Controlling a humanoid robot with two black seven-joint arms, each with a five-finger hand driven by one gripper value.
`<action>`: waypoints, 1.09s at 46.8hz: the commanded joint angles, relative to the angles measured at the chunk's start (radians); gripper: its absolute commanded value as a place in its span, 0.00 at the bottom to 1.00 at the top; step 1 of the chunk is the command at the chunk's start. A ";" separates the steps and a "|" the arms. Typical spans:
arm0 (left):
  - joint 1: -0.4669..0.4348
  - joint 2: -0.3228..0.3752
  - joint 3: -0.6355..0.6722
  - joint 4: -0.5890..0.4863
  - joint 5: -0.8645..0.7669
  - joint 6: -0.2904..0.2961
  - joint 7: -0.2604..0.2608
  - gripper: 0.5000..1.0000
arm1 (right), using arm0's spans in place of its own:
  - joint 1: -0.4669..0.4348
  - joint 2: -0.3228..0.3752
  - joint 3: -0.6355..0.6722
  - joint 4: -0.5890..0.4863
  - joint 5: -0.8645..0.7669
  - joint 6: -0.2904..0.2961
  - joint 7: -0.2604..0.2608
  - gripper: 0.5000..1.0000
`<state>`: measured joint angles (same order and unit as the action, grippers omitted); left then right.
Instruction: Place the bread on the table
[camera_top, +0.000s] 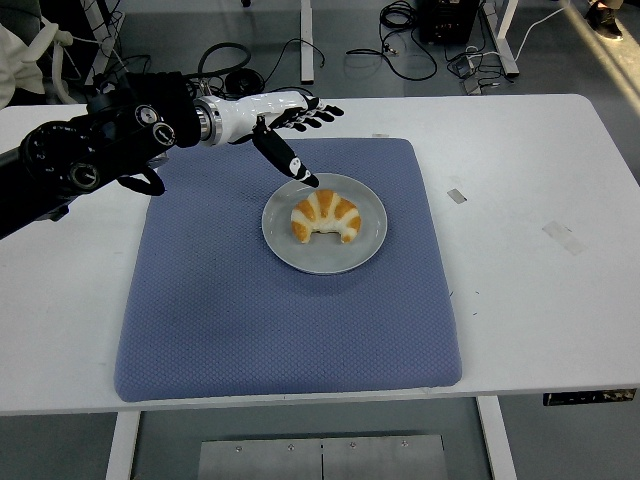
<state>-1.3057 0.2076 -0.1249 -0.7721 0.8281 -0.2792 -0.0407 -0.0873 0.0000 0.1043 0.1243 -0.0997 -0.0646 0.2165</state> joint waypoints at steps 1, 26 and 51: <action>0.000 -0.008 0.031 0.001 0.028 0.000 0.001 0.96 | 0.000 0.000 0.000 0.000 0.000 0.000 0.000 1.00; 0.000 -0.053 0.077 -0.004 0.032 -0.026 0.034 0.96 | 0.000 0.000 0.000 0.000 0.000 0.000 0.000 1.00; 0.016 -0.054 0.096 -0.004 0.032 -0.028 0.048 0.96 | 0.000 0.000 0.000 0.000 0.000 0.000 0.000 1.00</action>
<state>-1.2920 0.1550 -0.0290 -0.7762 0.8605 -0.3069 0.0077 -0.0874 0.0000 0.1043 0.1243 -0.0997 -0.0643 0.2164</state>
